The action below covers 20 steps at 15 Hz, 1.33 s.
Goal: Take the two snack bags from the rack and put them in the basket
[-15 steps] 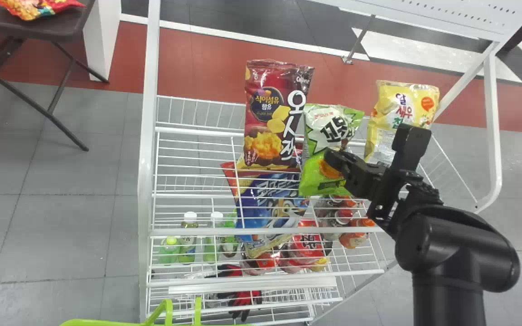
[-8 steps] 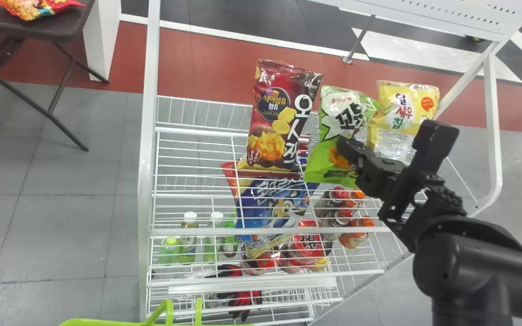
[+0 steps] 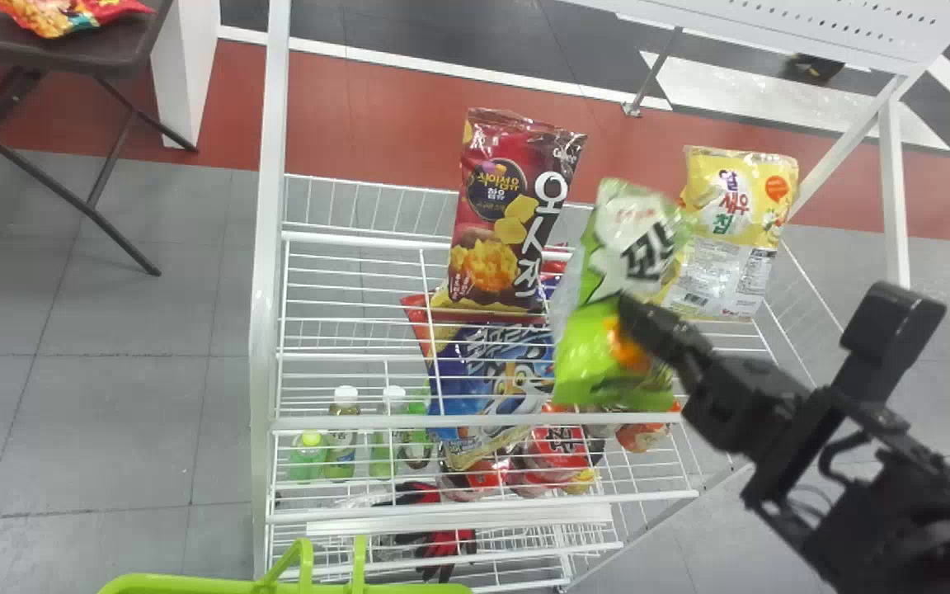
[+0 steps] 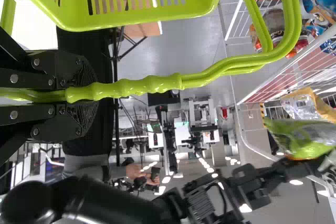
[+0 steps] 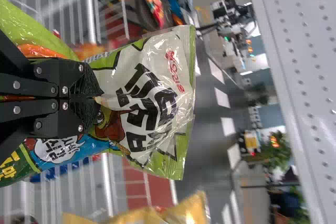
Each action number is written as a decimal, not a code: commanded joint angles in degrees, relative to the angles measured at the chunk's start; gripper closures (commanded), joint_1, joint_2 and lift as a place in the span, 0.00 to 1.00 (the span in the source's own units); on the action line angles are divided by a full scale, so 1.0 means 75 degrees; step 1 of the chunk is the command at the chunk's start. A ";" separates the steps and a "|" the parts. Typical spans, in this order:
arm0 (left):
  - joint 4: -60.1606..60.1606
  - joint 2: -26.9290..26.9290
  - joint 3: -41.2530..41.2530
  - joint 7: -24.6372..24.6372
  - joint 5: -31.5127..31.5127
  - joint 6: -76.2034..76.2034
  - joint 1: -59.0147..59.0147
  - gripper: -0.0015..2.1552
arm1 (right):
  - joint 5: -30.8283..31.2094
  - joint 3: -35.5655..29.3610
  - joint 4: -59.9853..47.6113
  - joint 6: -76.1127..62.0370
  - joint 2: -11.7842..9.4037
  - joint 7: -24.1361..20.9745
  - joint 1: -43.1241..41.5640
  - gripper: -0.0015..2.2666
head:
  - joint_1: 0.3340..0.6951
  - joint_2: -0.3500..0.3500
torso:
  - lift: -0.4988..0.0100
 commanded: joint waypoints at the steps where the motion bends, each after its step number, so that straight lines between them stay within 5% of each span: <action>1: 0.0032 -0.0037 0.0012 -0.0005 0.0019 0.0009 -0.0012 0.78 | -0.0057 0.0390 -0.0464 0.0714 0.0026 0.0054 0.0543 0.99 | 1.00 0.00 | 0.96; 7: 0.0067 -0.0072 0.0094 0.0042 0.0090 0.0009 -0.0200 0.78 | 0.1279 0.2476 -0.0441 0.2097 -0.0231 0.0007 0.1387 0.99 | 1.00 0.00 | 0.96; 15: 0.0173 -0.0095 0.0070 0.0135 0.0172 0.0009 -0.0411 0.78 | 0.1841 0.4691 0.0614 0.3315 -0.0876 -0.0625 0.1117 0.99 | 1.00 0.00 | 0.96; 20: 0.0173 -0.0083 0.0117 0.0077 0.0230 0.0009 -0.0340 0.78 | 0.1748 0.5019 0.0579 0.3620 -0.0923 -0.0731 0.1234 0.99 | 1.00 0.00 | 0.96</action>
